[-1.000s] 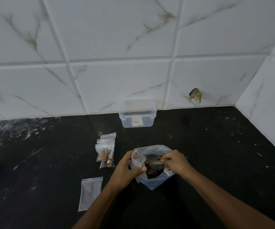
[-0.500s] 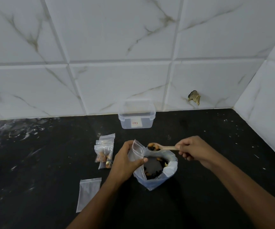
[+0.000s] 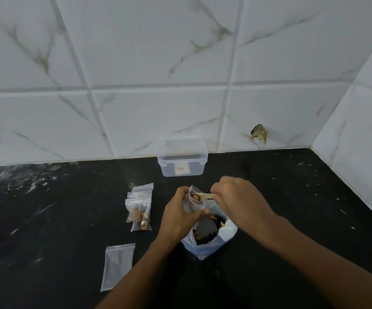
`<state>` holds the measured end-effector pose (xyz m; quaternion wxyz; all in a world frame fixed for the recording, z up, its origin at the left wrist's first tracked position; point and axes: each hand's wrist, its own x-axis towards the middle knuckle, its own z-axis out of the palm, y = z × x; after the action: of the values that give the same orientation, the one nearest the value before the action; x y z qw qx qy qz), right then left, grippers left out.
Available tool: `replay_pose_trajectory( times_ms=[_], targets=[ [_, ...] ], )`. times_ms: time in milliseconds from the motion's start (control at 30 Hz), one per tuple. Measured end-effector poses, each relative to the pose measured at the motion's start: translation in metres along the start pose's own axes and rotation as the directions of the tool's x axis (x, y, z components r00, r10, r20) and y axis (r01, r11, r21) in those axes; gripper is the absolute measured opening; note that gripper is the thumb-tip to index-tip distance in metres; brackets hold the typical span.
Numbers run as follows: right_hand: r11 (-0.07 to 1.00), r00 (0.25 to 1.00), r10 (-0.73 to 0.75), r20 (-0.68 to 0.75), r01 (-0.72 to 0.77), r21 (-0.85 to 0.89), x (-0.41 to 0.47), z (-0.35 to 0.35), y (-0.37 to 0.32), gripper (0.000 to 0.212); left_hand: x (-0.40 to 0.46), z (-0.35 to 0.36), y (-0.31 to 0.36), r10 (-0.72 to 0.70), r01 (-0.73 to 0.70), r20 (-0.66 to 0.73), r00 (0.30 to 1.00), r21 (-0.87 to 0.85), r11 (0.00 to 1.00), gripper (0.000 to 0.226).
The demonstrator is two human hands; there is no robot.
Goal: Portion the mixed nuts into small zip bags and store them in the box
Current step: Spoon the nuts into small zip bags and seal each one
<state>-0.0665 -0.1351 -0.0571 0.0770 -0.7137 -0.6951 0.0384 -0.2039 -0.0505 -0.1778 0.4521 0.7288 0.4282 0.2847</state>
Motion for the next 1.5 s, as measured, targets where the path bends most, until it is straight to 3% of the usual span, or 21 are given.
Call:
replay_pose_trajectory(
  times_ms=[100,233,333,433,567,800,1033,1167,1300,1500],
  targets=[
    [0.974,0.986,-0.165,-0.019,0.16,-0.158,-0.005,0.008,-0.004,0.022,-0.001,0.001,-0.003,0.011,-0.011,0.006,1.0,-0.019,1.0,0.064],
    [0.957,0.969,-0.24,-0.058,0.226,-0.182,-0.009,0.01,-0.004,0.036,-0.002,-0.001,-0.003,0.032,-0.031,0.013,0.999,-0.047,0.998,0.061],
    [0.977,0.977,-0.196,-0.09,0.186,-0.108,-0.009,0.006,-0.001,0.031,-0.002,-0.003,-0.003,0.027,-0.026,0.018,0.999,-0.075,0.997,0.061],
    [0.996,0.984,-0.085,-0.157,0.086,-0.002,-0.007,-0.007,0.008,0.004,-0.002,-0.007,-0.006,0.018,-0.017,0.014,1.0,-0.092,0.996,0.059],
    [0.988,0.968,0.048,-0.247,-0.009,0.154,-0.003,-0.016,0.027,0.011,-0.005,-0.016,-0.013,-0.008,0.01,0.016,1.0,-0.106,0.994,0.055],
    [0.977,0.978,0.187,0.092,-0.195,0.083,0.001,0.028,0.047,0.015,-0.015,-0.025,-0.031,-0.04,0.057,0.125,0.991,-0.138,0.989,0.058],
    [0.975,0.94,0.221,0.261,-0.213,-0.057,0.007,0.074,0.047,0.02,-0.021,-0.021,-0.033,-0.043,0.079,0.202,0.979,-0.177,0.981,0.054],
    [0.945,0.886,0.3,0.353,-0.326,0.017,0.014,0.088,0.043,0.018,-0.019,-0.019,-0.034,-0.06,0.1,0.227,0.972,-0.167,0.981,0.055],
    [0.869,0.851,0.348,0.392,-0.45,0.205,0.009,0.096,0.038,0.018,-0.02,-0.019,-0.035,-0.069,0.108,0.226,0.972,-0.161,0.981,0.06],
    [0.6,0.745,0.516,0.422,-0.666,0.443,-0.003,0.121,0.026,0.019,-0.024,-0.019,-0.034,-0.083,0.128,0.239,0.968,-0.179,0.975,0.055]
  ],
)
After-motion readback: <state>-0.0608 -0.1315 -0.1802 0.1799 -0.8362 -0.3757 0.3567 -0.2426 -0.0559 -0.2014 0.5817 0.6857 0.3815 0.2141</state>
